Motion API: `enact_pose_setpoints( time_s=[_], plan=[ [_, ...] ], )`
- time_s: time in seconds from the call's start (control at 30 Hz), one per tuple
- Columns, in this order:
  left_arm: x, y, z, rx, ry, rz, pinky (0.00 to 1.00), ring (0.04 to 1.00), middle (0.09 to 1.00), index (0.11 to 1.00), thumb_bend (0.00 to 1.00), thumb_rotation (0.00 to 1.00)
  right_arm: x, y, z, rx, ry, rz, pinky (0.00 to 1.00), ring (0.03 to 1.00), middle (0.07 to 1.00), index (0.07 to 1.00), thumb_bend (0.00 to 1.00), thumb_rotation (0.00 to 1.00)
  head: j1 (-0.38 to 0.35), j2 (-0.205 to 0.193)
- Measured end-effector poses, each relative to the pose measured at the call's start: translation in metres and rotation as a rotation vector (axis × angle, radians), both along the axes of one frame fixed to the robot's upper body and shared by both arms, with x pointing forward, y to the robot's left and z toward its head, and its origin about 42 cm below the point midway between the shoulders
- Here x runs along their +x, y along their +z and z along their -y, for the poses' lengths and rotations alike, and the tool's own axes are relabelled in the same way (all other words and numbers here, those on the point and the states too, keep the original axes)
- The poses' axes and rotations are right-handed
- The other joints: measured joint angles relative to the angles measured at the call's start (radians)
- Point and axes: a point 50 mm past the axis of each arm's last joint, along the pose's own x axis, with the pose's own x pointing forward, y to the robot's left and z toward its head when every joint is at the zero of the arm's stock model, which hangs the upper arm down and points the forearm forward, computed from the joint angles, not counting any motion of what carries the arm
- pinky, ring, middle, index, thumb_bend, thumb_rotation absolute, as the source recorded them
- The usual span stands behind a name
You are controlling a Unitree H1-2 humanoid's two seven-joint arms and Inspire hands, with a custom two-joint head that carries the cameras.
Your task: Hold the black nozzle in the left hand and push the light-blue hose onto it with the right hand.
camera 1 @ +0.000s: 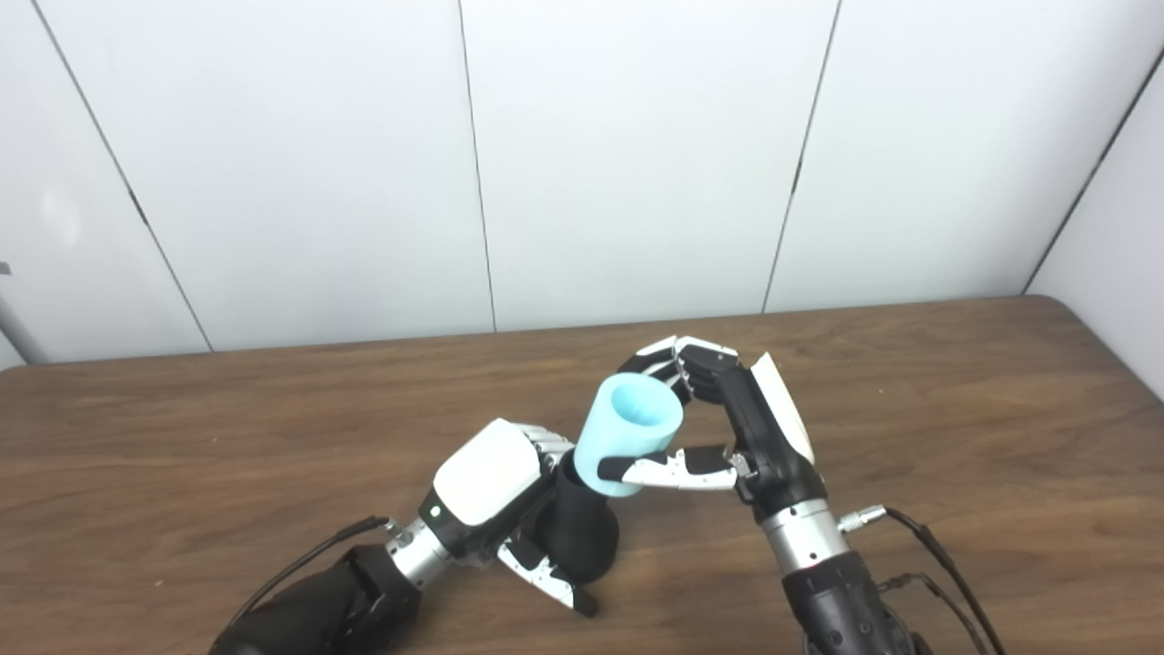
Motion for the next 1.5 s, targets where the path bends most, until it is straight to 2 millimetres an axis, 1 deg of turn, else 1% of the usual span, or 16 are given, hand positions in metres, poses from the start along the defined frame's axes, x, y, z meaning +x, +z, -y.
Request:
enact_pose_setpoints(
  time_s=[0.4, 0.57, 0.87, 0.9, 1.03, 1.07, 1.17, 1.33, 1.5],
  plan=[
    [0.000, 0.000, 0.000, -0.001, 0.001, 0.000, 0.44, 0.486, 0.510, 0.457, 0.52, 0.00, 0.004, 0.002, -0.002, 0.001, 0.003, 0.006, 0.30, 0.363, 0.458, 0.529, 0.52, 0.00, -0.002, -0.003],
    [0.000, 0.000, 0.001, -0.001, -0.001, 0.001, 0.43, 0.481, 0.508, 0.459, 0.52, 0.00, 0.007, 0.004, -0.003, 0.002, 0.008, 0.012, 0.33, 0.380, 0.458, 0.528, 0.52, 0.00, -0.002, -0.005],
    [0.001, 0.000, 0.002, 0.000, 0.000, 0.001, 0.43, 0.482, 0.508, 0.459, 0.52, 0.00, 0.007, 0.004, -0.004, 0.004, 0.008, 0.008, 0.33, 0.385, 0.459, 0.525, 0.52, 0.00, 0.003, -0.003],
    [0.001, 0.000, 0.001, 0.000, 0.001, 0.001, 0.43, 0.482, 0.508, 0.459, 0.52, 0.00, 0.007, 0.004, -0.005, 0.008, 0.007, 0.006, 0.32, 0.382, 0.459, 0.525, 0.52, 0.00, 0.003, -0.002],
    [0.001, 0.000, 0.002, -0.002, 0.002, 0.001, 0.43, 0.482, 0.507, 0.458, 0.52, 0.00, 0.007, 0.004, -0.011, 0.030, 0.007, -0.001, 0.21, 0.301, 0.462, 0.523, 0.52, 0.00, 0.003, 0.002],
    [0.001, 0.000, 0.002, -0.002, 0.002, 0.001, 0.43, 0.482, 0.507, 0.459, 0.52, 0.00, 0.007, 0.004, -0.013, 0.034, 0.008, -0.003, 0.22, 0.311, 0.461, 0.525, 0.52, 0.00, 0.005, 0.002],
    [0.001, 0.000, 0.002, -0.002, 0.001, 0.001, 0.43, 0.482, 0.507, 0.459, 0.52, 0.00, 0.007, 0.004, -0.016, 0.032, 0.009, -0.002, 0.31, 0.375, 0.459, 0.529, 0.52, 0.00, 0.005, 0.002],
    [0.001, 0.000, 0.002, -0.002, 0.002, 0.001, 0.43, 0.482, 0.507, 0.459, 0.52, 0.00, 0.007, 0.003, -0.016, 0.035, 0.019, -0.009, 0.35, 0.405, 0.460, 0.530, 0.52, 0.00, 0.008, 0.005],
    [0.001, 0.000, 0.002, -0.002, 0.002, 0.002, 0.42, 0.479, 0.506, 0.459, 0.52, 0.00, 0.006, 0.002, -0.017, 0.043, 0.021, -0.023, 0.35, 0.407, 0.458, 0.531, 0.52, 0.00, 0.008, 0.009]
  ],
)
